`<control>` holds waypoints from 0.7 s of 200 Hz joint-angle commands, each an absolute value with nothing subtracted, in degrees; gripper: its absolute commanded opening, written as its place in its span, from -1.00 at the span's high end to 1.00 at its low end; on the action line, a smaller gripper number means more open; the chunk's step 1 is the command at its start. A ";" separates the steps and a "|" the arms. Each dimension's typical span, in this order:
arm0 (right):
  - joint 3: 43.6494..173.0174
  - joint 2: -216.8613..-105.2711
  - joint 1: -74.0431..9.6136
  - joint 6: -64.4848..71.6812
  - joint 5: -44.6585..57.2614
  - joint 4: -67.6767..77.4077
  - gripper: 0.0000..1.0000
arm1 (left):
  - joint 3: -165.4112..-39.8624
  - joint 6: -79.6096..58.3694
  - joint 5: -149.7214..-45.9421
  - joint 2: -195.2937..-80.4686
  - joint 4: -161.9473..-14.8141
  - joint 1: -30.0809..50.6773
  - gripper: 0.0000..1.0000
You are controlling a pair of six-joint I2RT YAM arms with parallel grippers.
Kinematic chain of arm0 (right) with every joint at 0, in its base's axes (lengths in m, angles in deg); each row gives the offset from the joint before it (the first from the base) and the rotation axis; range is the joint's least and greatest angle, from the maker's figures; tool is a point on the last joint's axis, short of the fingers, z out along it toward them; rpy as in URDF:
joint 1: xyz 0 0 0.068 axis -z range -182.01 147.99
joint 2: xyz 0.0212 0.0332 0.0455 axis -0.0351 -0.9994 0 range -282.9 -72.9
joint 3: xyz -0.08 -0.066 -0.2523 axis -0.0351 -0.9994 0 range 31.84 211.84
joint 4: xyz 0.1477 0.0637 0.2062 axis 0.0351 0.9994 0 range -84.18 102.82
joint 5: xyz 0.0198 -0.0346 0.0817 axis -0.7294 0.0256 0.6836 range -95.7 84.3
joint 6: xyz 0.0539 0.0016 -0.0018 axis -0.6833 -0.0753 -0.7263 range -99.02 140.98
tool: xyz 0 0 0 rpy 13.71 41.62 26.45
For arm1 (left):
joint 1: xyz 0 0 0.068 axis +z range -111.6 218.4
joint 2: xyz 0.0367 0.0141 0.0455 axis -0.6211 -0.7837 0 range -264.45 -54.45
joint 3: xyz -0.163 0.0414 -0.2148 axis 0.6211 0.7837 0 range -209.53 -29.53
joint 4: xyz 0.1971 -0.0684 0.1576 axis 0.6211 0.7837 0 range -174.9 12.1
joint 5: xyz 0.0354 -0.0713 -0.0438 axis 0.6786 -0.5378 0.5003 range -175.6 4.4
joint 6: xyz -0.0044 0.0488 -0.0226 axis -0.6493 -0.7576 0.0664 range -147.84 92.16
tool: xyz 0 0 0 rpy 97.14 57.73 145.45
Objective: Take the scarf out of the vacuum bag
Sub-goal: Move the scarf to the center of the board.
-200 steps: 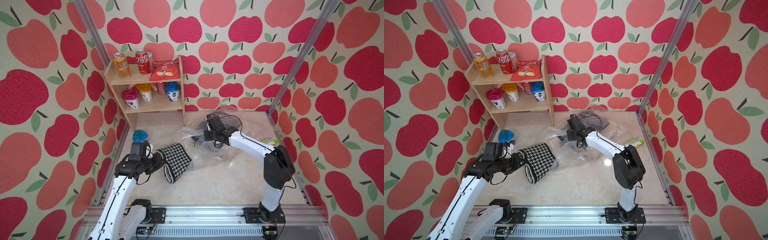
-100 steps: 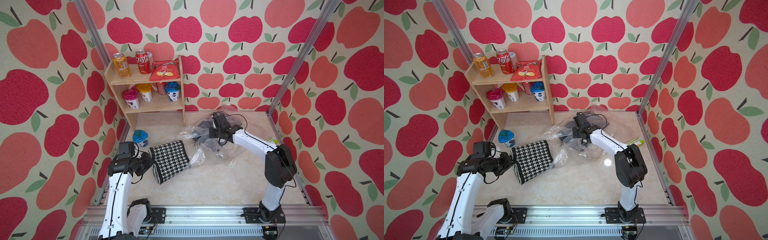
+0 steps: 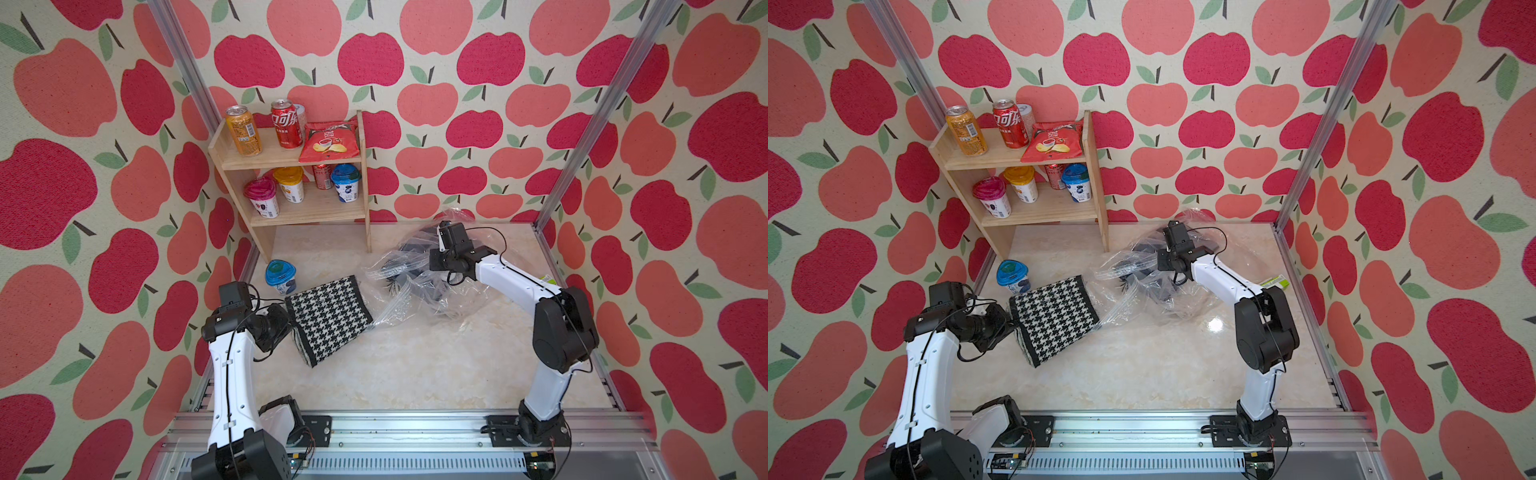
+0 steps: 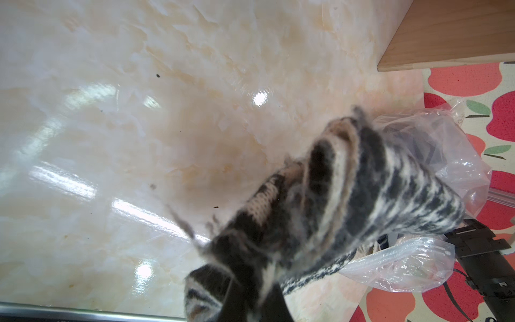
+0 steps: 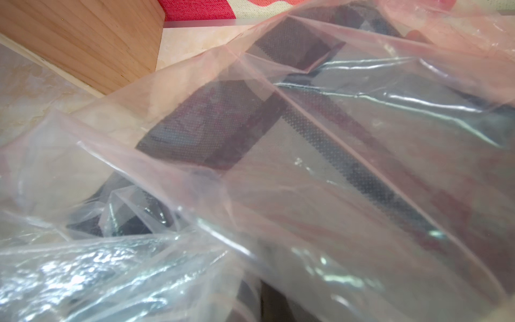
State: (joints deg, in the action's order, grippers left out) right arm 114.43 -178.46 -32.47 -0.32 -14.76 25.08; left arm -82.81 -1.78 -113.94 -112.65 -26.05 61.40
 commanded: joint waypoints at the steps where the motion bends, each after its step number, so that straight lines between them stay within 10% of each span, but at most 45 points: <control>1: 112.97 -177.37 -29.75 -0.75 -18.10 27.18 1.00 | -85.36 -5.25 -112.10 -114.21 -24.96 63.78 1.00; 140: 110.52 -174.53 -29.22 -0.90 -17.40 26.12 1.00 | -91.38 -15.10 -110.14 -124.90 -23.87 69.15 1.00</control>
State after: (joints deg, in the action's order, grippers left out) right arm 111.94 -176.51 -31.01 -0.54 -14.78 24.65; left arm -87.38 -12.00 -111.80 -122.94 -24.17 68.53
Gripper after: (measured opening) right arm 0.047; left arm 0.086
